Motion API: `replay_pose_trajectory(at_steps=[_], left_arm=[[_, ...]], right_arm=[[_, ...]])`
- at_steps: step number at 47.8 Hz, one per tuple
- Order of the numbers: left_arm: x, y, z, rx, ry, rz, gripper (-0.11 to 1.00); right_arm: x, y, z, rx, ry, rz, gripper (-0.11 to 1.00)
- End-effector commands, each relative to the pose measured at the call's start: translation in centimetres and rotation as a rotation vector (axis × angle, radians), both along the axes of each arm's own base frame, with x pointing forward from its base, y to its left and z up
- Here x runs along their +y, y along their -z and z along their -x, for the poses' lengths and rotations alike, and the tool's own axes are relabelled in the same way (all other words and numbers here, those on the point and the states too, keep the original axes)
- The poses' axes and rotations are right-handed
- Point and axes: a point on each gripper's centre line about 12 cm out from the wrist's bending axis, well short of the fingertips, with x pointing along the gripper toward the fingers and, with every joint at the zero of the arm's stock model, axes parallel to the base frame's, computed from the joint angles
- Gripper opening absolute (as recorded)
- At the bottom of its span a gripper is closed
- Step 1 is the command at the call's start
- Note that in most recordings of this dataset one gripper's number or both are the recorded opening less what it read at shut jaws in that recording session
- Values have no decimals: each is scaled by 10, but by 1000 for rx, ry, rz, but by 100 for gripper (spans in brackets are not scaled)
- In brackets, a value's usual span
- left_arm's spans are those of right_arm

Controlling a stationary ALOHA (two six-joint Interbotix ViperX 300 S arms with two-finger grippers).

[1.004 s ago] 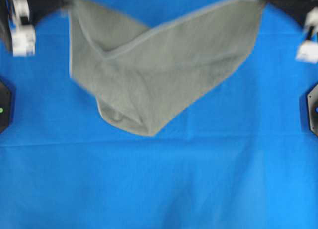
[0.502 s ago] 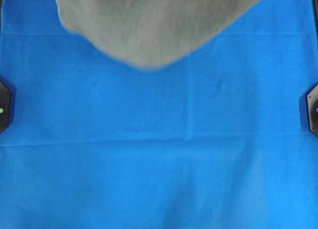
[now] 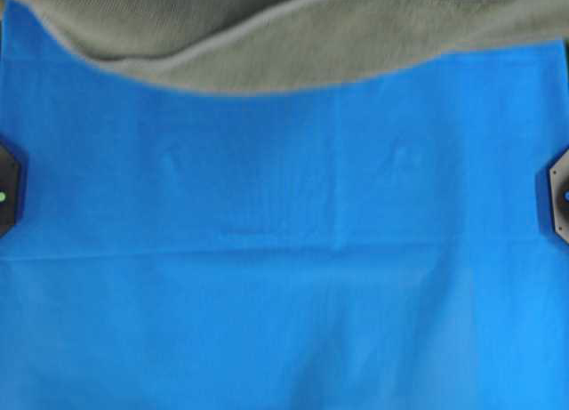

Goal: Fold a large towel.
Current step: 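Lift the grey towel high with both grippers and shake it open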

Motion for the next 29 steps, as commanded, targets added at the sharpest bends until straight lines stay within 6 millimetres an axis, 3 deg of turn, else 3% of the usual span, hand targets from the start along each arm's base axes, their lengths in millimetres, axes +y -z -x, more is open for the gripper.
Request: replay_pose_trajectory(at_steps=[1,9,17,24,29], left_arm=[[-15,-11,4,-34,72,0,1],[-26,-4,-7,-3,120,-3,1],[-25,-1,-13,9,113,-2,1],[-6,1,-10,23,25,-3,1],[24,15,-14,101,-107,16,1]], right_arm=[[12,-11,-6,-41,-75,-6,1],[29,-17,-19,-101,-166,-6,1],[30,-22,-22,-135,-166,-1,1],[13,-20,-22,-118,-70,10,1],[-10,-6,-27,-29,56,3,1]])
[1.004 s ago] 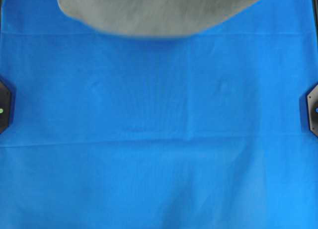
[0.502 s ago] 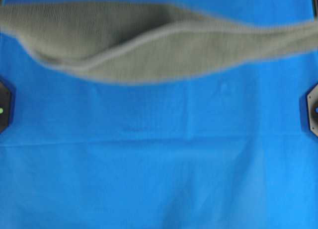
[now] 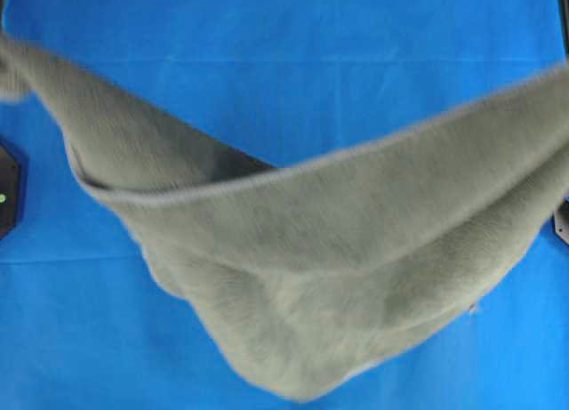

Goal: Fold a large towel.
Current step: 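Lift the grey towel high with both grippers and shake it open, then lower the spread towel flat onto the table and release both grippers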

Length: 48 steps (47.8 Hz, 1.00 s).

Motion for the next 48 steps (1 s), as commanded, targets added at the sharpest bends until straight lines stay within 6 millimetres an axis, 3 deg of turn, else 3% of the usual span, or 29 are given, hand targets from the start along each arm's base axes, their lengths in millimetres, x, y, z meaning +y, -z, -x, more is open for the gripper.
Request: replay_pose_trajectory(at_steps=[1,8,14,24,35,41,48], left_arm=[[26,9,-4,59,-117,15,1],[67,46,-12,195,-276,94,1],[94,90,-22,302,-362,209,1],[144,151,-28,438,-525,314,1],[196,184,-31,487,-668,355,1],[213,194,-32,512,-707,379,1],[207,202,-29,547,-697,403,1]], right_arm=[[-20,6,-3,59,109,-11,1],[-57,46,-12,236,283,-107,1],[-82,80,-18,338,389,-179,1],[-135,129,-17,475,604,-245,1],[-200,169,-11,609,815,-304,1],[-211,179,-12,651,841,-306,1],[-198,177,-4,647,832,-313,1]])
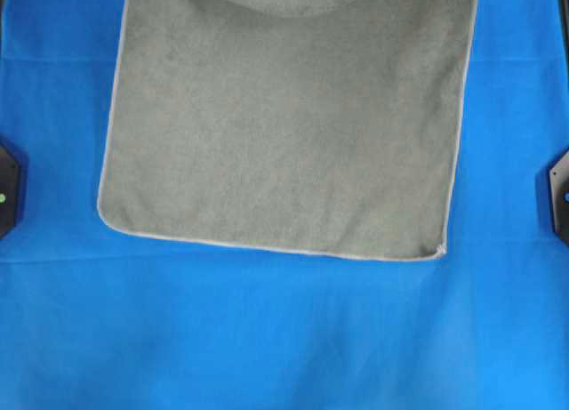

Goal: Fold a large towel.
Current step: 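Lower the spread towel flat onto the table and release both grippers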

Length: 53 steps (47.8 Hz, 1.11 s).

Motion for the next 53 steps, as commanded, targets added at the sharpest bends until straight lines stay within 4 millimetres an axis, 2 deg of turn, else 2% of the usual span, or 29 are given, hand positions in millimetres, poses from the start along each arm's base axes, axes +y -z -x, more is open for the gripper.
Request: replay_pose_trajectory(at_steps=[1,5,10,22,28,33,40,46,53], left_arm=[[-7,-5,2,-5,12,-2,1],[-18,4,8,17,26,25,1],[-33,16,13,30,54,44,1],[-74,81,11,102,103,252,1],[-98,107,9,139,136,345,1],[-118,119,9,150,168,398,1],[-149,127,10,166,237,454,1],[-175,133,11,183,302,496,1],[-195,145,15,228,336,548,1]], right_arm=[[12,-10,8,-24,-7,15,1],[31,-12,16,-42,-36,15,1],[59,3,20,-56,-105,-21,1],[111,91,18,82,-254,-291,1],[136,121,10,110,-333,-407,1],[158,134,0,116,-411,-474,1],[186,141,-13,134,-511,-533,1],[204,147,-21,146,-564,-573,1],[220,157,-31,183,-591,-613,1]])
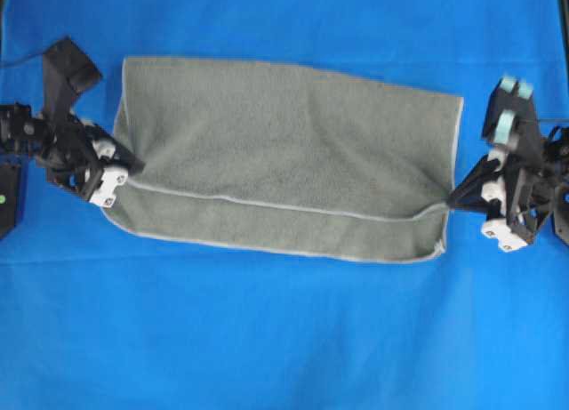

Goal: Fold a large towel.
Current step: 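Lower the spread towel flat onto the table and release both grippers, then grasp the towel's top-left and top-right corners with both grippers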

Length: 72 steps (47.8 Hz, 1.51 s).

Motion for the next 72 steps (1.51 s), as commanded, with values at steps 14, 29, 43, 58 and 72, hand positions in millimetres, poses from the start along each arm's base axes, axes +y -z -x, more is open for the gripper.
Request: replay_pose_trajectory(at_steps=[14,29,43,58,72], left_arm=[[-43,2,15,92,127,62,1],[-48,3,12,92,152,56,1],[-49,-19,4,32,176,39,30],[-3,-47,4,-24,179,-170,81],[76,-33,5,24,146,-480,80]], right_arm=[[32,4,-15,40,-31,-77,1],[31,11,-24,34,-28,-54,30],[30,-5,-31,-26,-65,-11,62],[-22,-33,-29,-123,-14,200,62],[-103,-5,-19,34,193,318,62]])
